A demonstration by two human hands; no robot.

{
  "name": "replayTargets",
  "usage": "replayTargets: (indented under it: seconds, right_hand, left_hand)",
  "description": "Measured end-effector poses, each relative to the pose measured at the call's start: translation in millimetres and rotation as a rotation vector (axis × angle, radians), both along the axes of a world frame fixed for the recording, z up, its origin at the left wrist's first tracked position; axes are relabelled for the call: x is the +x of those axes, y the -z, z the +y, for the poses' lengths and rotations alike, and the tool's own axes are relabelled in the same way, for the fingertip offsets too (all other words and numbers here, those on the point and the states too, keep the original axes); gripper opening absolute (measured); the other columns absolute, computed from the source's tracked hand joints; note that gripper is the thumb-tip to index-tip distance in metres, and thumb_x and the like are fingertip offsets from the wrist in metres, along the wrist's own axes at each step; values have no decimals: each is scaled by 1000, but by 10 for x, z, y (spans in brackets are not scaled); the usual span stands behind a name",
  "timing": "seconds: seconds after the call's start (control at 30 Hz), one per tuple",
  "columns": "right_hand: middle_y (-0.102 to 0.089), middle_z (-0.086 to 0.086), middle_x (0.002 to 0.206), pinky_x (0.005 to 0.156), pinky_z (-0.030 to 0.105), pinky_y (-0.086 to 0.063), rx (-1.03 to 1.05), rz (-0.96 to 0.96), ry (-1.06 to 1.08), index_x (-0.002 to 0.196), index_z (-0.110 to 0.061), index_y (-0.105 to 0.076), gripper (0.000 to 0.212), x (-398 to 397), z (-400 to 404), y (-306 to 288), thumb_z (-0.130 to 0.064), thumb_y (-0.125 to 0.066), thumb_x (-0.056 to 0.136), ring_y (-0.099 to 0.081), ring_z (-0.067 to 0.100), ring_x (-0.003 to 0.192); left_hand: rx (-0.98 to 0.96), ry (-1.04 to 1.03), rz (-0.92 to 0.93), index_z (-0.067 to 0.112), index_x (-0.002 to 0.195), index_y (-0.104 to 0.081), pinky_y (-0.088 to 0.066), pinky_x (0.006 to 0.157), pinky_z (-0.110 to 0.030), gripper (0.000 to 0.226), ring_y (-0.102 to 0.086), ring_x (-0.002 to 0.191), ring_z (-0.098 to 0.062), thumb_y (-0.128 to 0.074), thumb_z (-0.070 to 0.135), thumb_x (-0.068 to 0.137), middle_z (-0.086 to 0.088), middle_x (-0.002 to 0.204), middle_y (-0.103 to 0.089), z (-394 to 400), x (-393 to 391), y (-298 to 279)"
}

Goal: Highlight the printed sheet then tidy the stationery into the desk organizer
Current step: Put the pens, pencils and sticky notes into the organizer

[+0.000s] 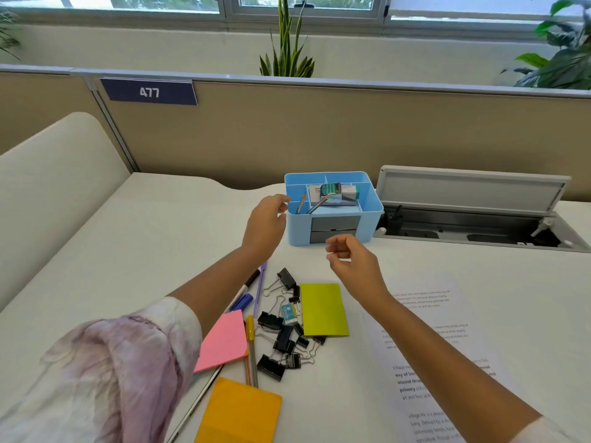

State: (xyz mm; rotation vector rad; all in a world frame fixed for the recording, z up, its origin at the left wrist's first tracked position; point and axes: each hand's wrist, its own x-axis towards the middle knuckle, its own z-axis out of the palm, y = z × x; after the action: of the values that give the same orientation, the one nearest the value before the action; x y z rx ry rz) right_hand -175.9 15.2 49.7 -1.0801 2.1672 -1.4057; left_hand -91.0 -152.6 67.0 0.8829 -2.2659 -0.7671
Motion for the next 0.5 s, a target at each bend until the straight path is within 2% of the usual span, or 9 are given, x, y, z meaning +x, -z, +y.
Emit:
replayTargets:
  seconds: [0.13,0.27,0.37,0.5]
  right_hand:
    - [-63,-6,94,68,5,-44,47,-42,-35,97,-22,-58,19,121,164,175,-5,-57,87,-58,4,83]
    - [-63,-8,85,65,0,-41,44,-115,31,89,-17,-61,16,312,351,330,-2,-60,84,-57,-2,77]
    - [-63,-12,84,64,0,-40,61,-156,25,88,-17,-61,16,468,465,410,-2,-62,83,-57,-2,78]
    - [-63,-13,87,66,0,-40,106,-154,-7,88,-19,-62,16,609,611,467,-4,-63,82,-58,-2,81]
  left_hand:
    - [-174,68,-61,11,119,-53,-42,84,-26,29,-56,100,-19,-54,13,90,-8,112,-59,85,390,76]
    - [-282,80,-145,8,114,-55,-48,79,-38,30,-58,92,-25,-60,21,87,-10,104,-61,215,820,192]
    - [-226,7,-137,7,111,-53,-44,75,-35,33,-54,86,-23,-58,30,87,-9,98,-58,461,1180,308]
    - [-319,-15,-276,14,92,-50,-42,59,-28,34,-49,71,-18,-39,45,84,-2,84,-52,756,1747,557]
